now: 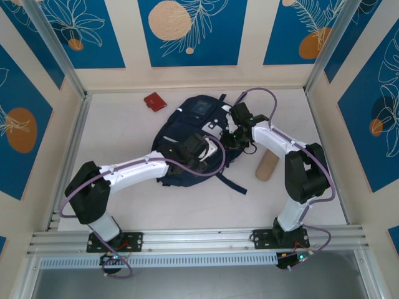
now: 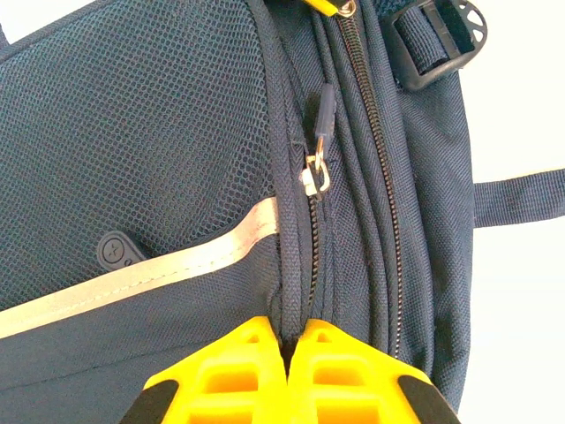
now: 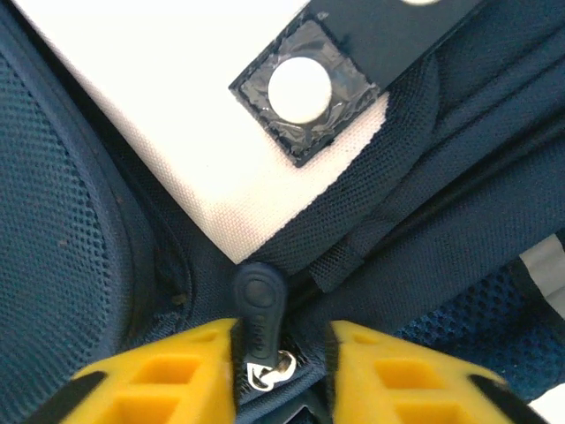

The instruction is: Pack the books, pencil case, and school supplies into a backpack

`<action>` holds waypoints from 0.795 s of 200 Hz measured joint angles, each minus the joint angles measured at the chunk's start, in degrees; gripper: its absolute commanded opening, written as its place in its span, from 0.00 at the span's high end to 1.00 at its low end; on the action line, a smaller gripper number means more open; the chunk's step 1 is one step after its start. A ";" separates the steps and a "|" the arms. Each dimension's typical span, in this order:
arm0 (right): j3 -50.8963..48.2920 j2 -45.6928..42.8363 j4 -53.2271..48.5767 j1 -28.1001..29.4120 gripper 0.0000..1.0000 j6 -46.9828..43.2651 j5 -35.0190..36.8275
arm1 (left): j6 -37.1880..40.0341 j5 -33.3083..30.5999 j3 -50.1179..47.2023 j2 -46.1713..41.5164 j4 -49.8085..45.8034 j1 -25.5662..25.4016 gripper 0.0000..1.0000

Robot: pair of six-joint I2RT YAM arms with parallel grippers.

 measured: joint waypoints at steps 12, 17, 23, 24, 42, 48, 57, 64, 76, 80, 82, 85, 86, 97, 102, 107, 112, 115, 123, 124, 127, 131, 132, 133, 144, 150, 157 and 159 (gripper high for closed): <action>0.00 0.00 0.39 0.28 0.74 0.37 0.48 | -0.22 0.11 0.00 -0.02 0.11 0.04 1.00; 0.00 0.00 0.46 0.37 0.73 0.42 0.57 | -0.24 0.13 0.00 -0.02 0.11 0.04 1.00; 0.00 0.00 0.57 0.52 0.70 0.42 0.63 | -0.24 0.17 0.00 -0.02 0.11 0.04 1.00; 0.00 0.00 0.59 0.52 0.70 0.42 0.61 | -0.24 0.17 0.00 -0.02 0.11 0.04 1.00; -0.04 -0.02 1.01 0.90 0.63 0.15 0.24 | -0.44 0.37 0.00 -0.02 0.09 0.13 1.00; -0.04 -0.02 1.03 0.96 0.62 0.13 0.20 | -0.59 0.39 0.00 -0.04 0.04 0.15 1.00; -0.04 -0.02 1.07 0.92 0.62 0.20 0.22 | -0.68 0.52 0.00 -0.04 0.09 0.22 1.00; -0.04 0.00 1.03 0.92 0.63 0.20 0.31 | -0.70 0.52 0.00 -0.07 0.07 0.24 1.00; -0.04 0.00 1.03 0.98 0.66 0.28 0.66 | -0.90 0.52 0.00 -0.15 0.09 0.26 1.00; -0.04 0.00 1.03 0.98 0.67 0.28 0.76 | -1.01 0.52 0.00 -0.22 0.09 0.26 1.00; -0.04 0.00 1.03 0.98 0.67 0.42 0.81 | -1.09 0.52 0.00 -0.24 0.09 0.26 1.00; -0.04 0.00 1.03 1.01 0.68 0.35 0.90 | -1.09 0.52 0.00 -0.24 0.09 0.26 1.00; -0.04 0.00 1.03 1.01 0.68 0.39 0.96 | -1.11 0.52 0.00 -0.26 0.09 0.26 1.00; -0.04 0.00 1.03 1.01 0.71 0.48 1.33 | -1.14 0.52 0.00 -0.33 0.09 0.26 1.00; -0.04 0.00 1.03 1.01 0.72 0.66 1.51 | -1.14 0.52 0.00 -0.33 0.09 0.26 1.00; -0.04 0.00 1.03 1.01 0.74 0.66 1.57 | -1.16 0.52 0.00 -0.33 0.09 0.26 1.00; -0.04 0.00 1.03 1.01 0.76 0.79 1.70 | -1.18 0.52 0.00 -0.33 0.11 0.26 1.00; -0.04 0.00 1.05 1.01 0.77 1.11 1.73 | -1.20 0.52 0.00 -0.33 0.11 0.26 1.00; -0.04 0.00 1.09 1.05 0.81 1.42 1.73 | -1.27 0.52 0.00 -0.33 0.11 0.26 1.00; -0.04 0.00 1.09 1.07 0.82 1.40 1.73 | -1.27 0.52 0.00 -0.33 0.11 0.26 1.00; -0.04 -0.02 1.16 1.11 0.83 1.33 1.70 | -1.27 0.52 0.00 -0.33 0.11 0.26 1.00; -0.04 -0.02 1.16 1.18 0.85 1.64 1.70 | -1.29 0.52 0.00 -0.33 0.13 0.26 1.00; -0.04 -0.02 1.18 1.18 0.85 1.64 1.73 | -1.29 0.52 0.00 -0.33 0.13 0.26 1.00; -0.04 -0.04 1.22 1.20 0.85 1.68 1.73 | -1.29 0.52 0.00 -0.33 0.13 0.26 1.00; -0.13 -0.17 1.31 1.22 0.90 2.34 1.79 | -1.31 0.52 0.00 -0.33 0.11 0.26 1.00; -0.39 -0.46 1.62 1.25 0.92 2.71 1.77 | -1.31 0.52 0.00 -0.33 0.11 0.26 1.00; -0.92 -1.05 1.92 1.25 0.94 3.04 1.75 | -1.46 0.52 0.00 -0.33 0.11 0.26 1.00; -1.05 -1.33 1.92 1.25 0.95 2.97 1.77 | -1.53 0.52 0.00 -0.33 0.11 0.26 1.00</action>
